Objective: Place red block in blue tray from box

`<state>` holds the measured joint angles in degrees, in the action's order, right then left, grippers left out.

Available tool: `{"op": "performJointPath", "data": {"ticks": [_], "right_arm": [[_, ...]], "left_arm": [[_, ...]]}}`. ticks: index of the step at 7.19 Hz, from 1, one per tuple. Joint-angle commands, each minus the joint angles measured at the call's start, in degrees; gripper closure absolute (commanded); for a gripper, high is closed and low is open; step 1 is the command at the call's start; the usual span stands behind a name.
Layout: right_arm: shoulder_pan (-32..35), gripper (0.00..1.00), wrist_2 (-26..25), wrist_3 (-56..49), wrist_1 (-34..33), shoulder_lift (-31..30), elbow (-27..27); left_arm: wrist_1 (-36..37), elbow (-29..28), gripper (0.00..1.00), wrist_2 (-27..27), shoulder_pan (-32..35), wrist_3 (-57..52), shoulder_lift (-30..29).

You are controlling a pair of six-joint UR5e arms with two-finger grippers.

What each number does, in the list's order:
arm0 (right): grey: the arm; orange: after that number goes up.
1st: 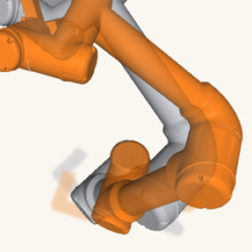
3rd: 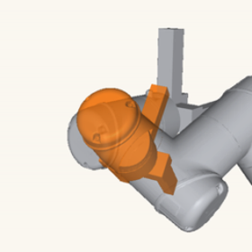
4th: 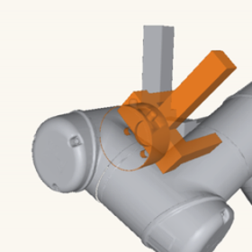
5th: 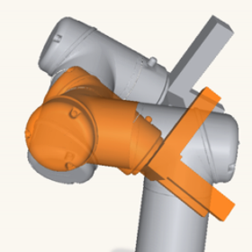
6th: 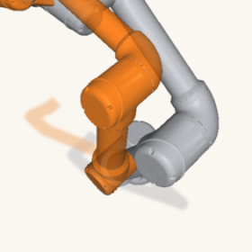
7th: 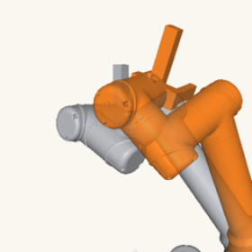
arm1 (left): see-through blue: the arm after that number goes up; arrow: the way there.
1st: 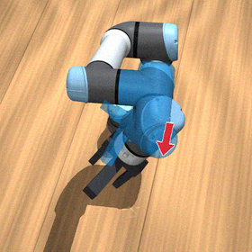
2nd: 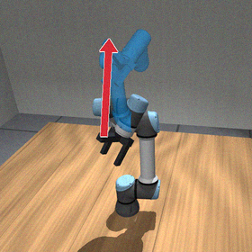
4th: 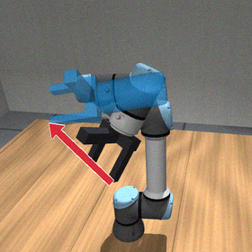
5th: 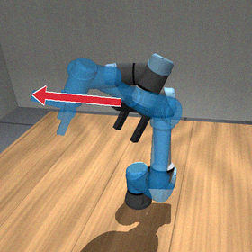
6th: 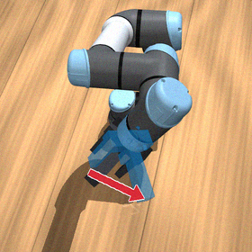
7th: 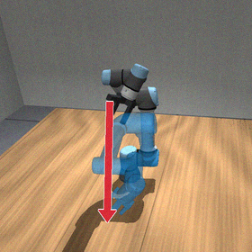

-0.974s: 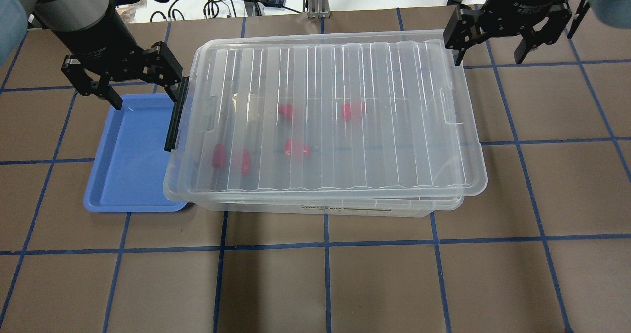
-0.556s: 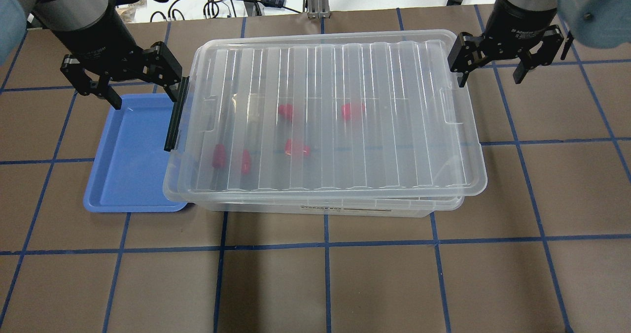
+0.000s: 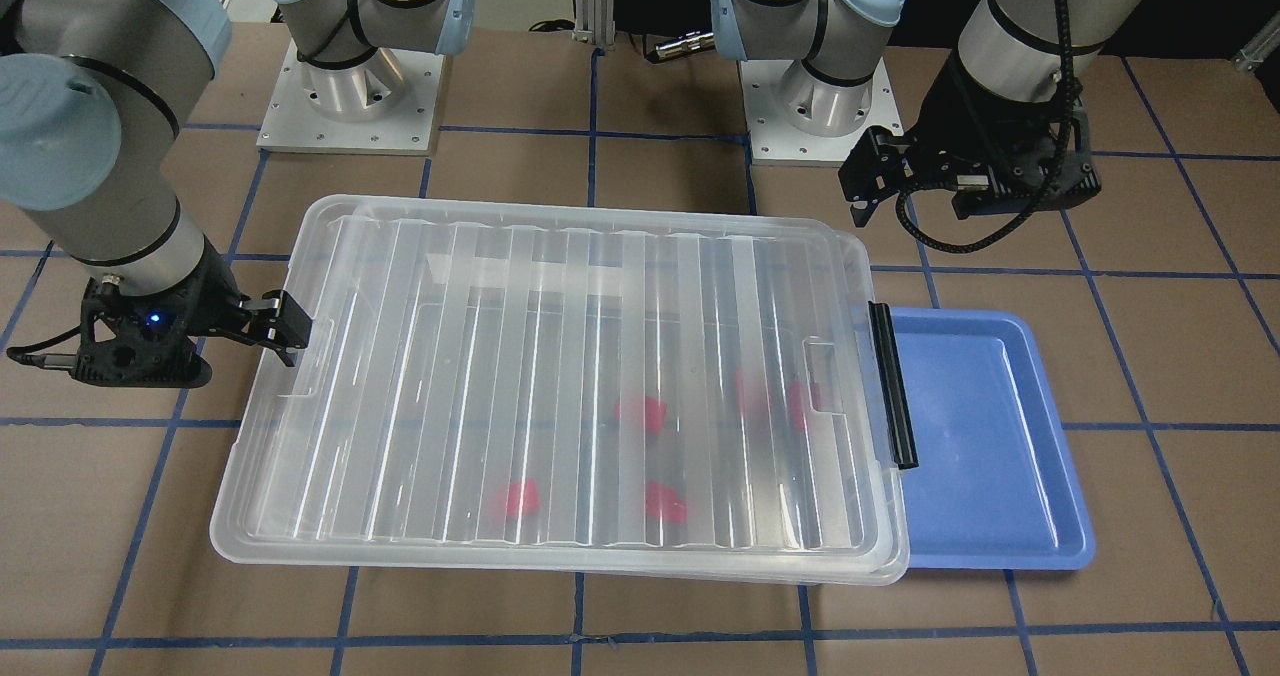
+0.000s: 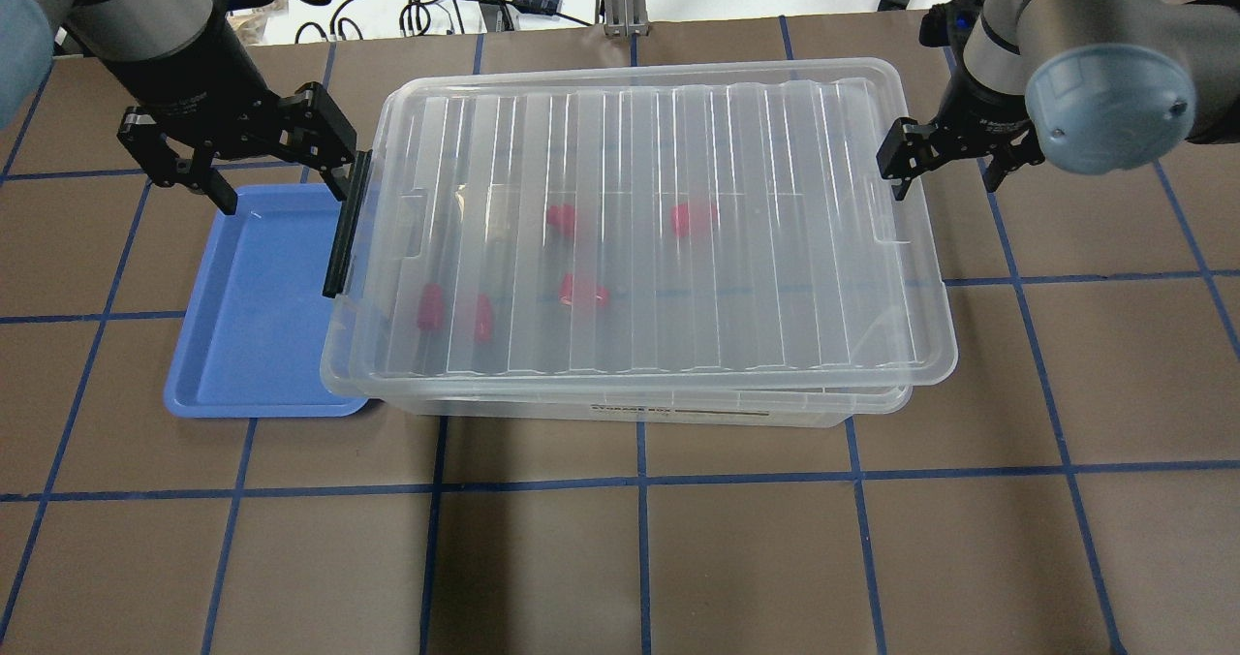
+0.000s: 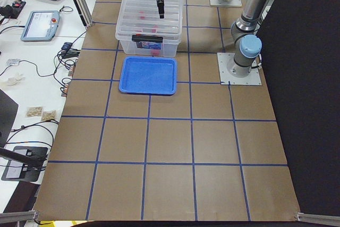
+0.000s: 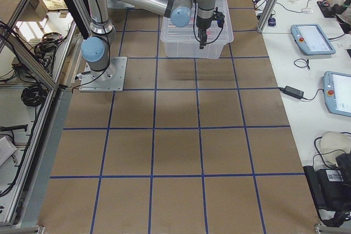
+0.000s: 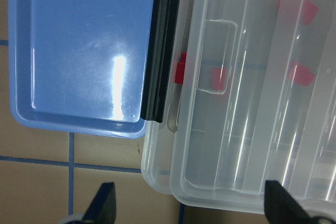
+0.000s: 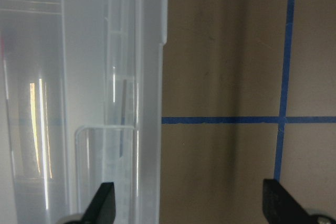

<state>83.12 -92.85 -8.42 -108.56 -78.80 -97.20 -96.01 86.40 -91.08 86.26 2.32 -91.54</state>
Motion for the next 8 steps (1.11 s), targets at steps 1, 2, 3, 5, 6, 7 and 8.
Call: {"op": "performJointPath", "data": {"ticks": [1, 2, 3, 5, 6, 7, 8], "right_arm": [[-0.1, 0.0, -0.2, -0.8, -1.0, 0.6, -0.5], [-0.3, 0.0, -0.6, -2.6, -1.0, 0.7, -0.5], [-1.2, 0.0, -0.7, -5.2, -1.7, 0.9, -0.5], [-2.9, 0.0, -0.6, -7.1, -1.9, 0.9, -0.5], [-3.1, 0.0, -0.7, -8.2, -2.0, 0.9, -0.4], [-3.6, 0.0, -0.8, -8.6, -2.1, 0.9, -0.4], [-3.8, 0.0, -1.0, -8.9, -2.0, 0.8, -0.1]], "left_arm": [[0.3, -0.1, 0.0, 0.6, 0.0, 0.0, 0.0], [0.3, -0.1, 0.0, 0.4, 0.0, 0.0, 0.0], [0.3, -0.3, 0.0, 0.6, 0.0, 0.6, 0.0], [0.4, -0.4, 0.0, 0.6, -0.7, 0.6, -0.1], [0.5, -1.0, 0.0, 0.6, -1.1, 0.0, -0.2], [0.6, -1.2, 0.0, 0.6, -1.1, 0.0, -0.6], [1.4, -1.4, 0.0, 0.6, -1.4, 0.0, -1.4]]}}
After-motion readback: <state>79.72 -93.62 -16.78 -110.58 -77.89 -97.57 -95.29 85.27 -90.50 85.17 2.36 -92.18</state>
